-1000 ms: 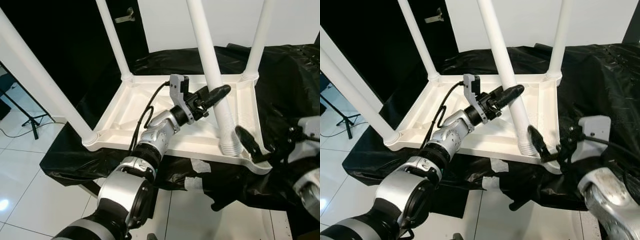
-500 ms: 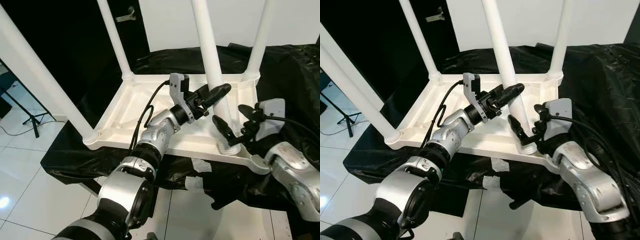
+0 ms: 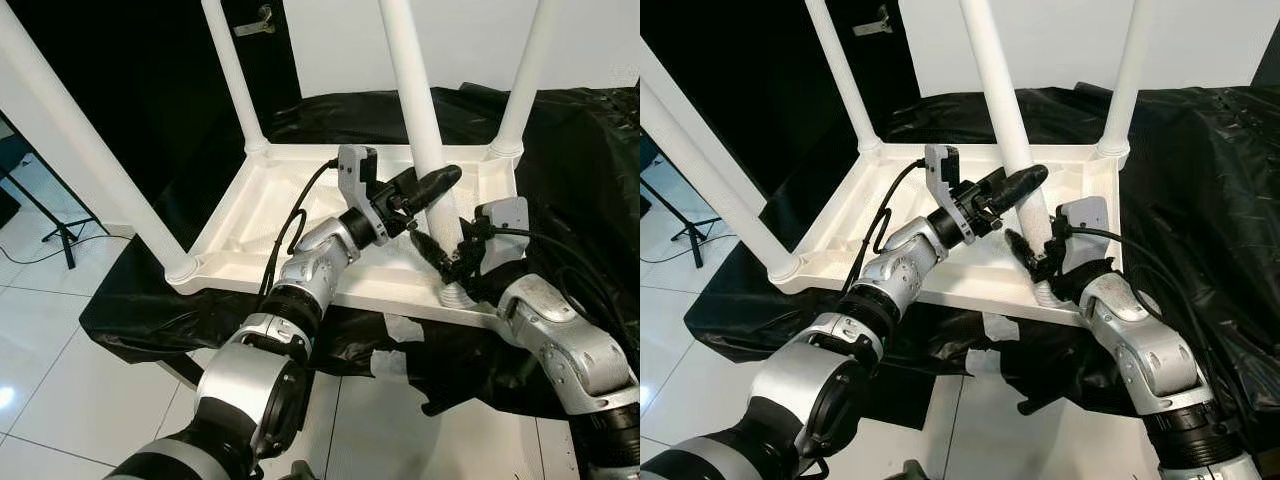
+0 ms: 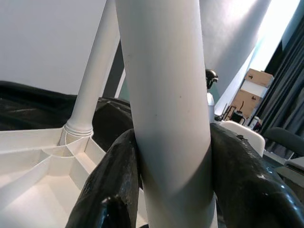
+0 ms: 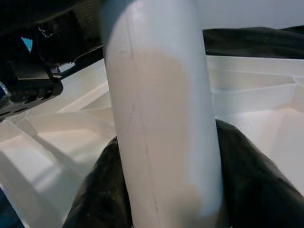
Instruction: Building children table
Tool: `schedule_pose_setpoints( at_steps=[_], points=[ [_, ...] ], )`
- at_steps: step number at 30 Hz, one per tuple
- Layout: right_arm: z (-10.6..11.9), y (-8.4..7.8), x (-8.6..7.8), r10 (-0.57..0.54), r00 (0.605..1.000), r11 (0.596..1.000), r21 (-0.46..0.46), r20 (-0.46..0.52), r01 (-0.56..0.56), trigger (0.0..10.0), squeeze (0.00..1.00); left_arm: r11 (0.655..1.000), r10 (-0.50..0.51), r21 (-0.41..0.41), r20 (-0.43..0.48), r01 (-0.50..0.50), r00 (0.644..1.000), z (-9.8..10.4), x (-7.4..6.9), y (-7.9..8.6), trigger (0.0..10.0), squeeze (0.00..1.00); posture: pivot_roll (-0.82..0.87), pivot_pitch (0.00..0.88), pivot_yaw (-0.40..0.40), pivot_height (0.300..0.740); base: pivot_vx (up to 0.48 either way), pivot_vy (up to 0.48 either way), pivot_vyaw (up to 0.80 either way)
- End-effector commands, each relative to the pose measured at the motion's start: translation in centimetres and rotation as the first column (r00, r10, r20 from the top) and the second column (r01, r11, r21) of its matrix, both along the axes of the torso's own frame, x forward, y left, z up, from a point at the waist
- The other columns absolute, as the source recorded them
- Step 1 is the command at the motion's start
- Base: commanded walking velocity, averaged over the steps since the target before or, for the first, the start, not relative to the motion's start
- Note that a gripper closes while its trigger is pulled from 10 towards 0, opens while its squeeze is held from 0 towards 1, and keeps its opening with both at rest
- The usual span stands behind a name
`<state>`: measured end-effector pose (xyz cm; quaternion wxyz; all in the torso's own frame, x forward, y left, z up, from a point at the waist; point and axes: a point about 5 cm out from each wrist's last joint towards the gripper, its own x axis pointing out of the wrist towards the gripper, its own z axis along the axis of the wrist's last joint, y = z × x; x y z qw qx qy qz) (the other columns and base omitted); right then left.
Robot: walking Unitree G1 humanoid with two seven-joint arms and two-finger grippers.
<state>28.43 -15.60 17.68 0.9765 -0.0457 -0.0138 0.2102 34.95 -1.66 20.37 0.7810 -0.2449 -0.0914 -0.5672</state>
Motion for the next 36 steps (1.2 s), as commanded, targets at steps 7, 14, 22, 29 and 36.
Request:
schedule_pose_setpoints(
  at_steps=[7,14,22,29,36],
  points=[
    [0.3,0.9,-0.1,-0.028,0.998,0.999,-0.016,0.050,0.028,0.0,0.00,0.992,-0.117,-0.051,-0.040,0.115,0.992,-0.7,-1.6,-2.5,7.2,0.00,-0.05,0.000,0.107,0.740,0.000,0.000,0.00],
    [0.4,1.5,0.2,-0.063,0.991,0.988,-0.130,0.117,0.078,0.0,0.00,0.997,-0.029,-0.076,-0.041,0.026,0.999,0.2,-0.9,-2.1,10.0,1.00,-0.06,0.000,0.114,0.740,0.000,0.000,0.00],
    [0.2,1.5,0.6,-0.214,0.937,0.855,-0.411,0.276,0.316,0.0,0.00,0.967,0.108,-0.225,-0.072,-0.122,0.992,4.7,0.7,-1.1,10.0,0.00,-0.05,0.000,0.112,0.740,0.000,0.000,0.00],
    [0.3,0.0,0.5,-0.334,0.868,0.761,-0.438,0.369,0.479,0.0,0.00,0.960,0.131,-0.236,-0.090,-0.149,0.987,5.1,0.9,-1.0,10.0,0.00,-0.05,0.000,0.117,0.740,0.000,0.000,0.00],
    [-0.2,0.5,-0.1,-0.302,0.832,0.672,-0.516,0.465,0.532,0.0,0.00,0.956,0.150,-0.236,-0.117,-0.175,0.982,5.1,1.1,-1.1,10.0,0.00,-0.06,0.000,0.122,0.740,0.000,0.000,0.00]
  ],
)
